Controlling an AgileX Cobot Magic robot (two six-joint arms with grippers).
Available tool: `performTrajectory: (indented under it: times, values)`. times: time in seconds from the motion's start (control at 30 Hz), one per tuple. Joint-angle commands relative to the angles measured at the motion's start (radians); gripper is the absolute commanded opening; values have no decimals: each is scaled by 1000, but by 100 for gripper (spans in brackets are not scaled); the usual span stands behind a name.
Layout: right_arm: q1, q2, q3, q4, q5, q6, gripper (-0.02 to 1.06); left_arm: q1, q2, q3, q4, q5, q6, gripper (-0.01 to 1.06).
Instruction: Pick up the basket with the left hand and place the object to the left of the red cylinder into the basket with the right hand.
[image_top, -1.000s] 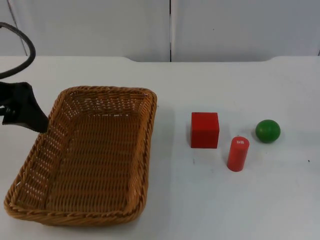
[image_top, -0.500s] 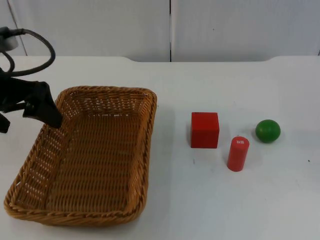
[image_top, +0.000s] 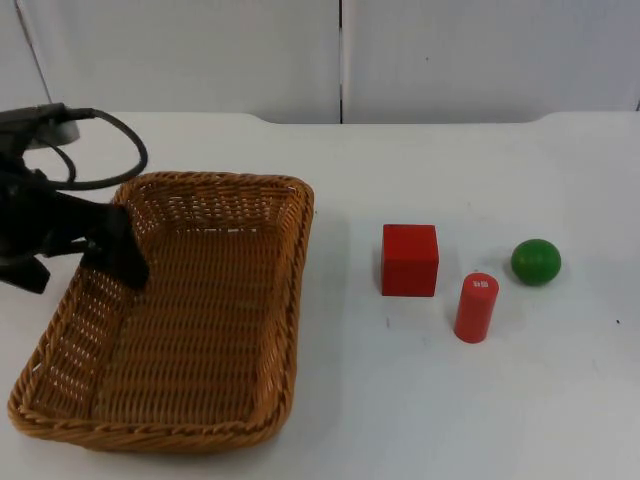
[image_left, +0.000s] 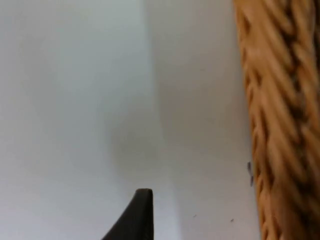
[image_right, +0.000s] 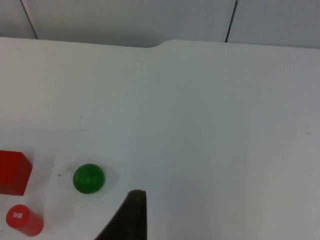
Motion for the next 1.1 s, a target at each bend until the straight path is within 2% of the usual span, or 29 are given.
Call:
performTrajectory:
  times: [0.0,0.63,0.7,0.8,0.83,0.9,1.07]
  values:
    - [-5,-2,-5,2,-1,-12,105,-21,8,-9,10,-27,-26,105]
    - [-5,-2,-5,2,1,-12,105,-28,68,-9,17,-46,-66,104]
    - [-5,-2,-5,2,4,-12,105,-28,68,-9,28,-46,-66,101]
    - [-5,-2,-5,2,4,-12,105,-28,68,-9,28,-42,-73,87]
    - [-5,-2,-5,2,4,-12,105,-28,68,-9,28,-42,-73,87]
    - [-5,-2,-5,0,6,-12,105,-28,68,-9,28,-36,-84,79]
    - [-5,-2,-5,0,10,-12,105,-28,68,-9,28,-15,-99,75]
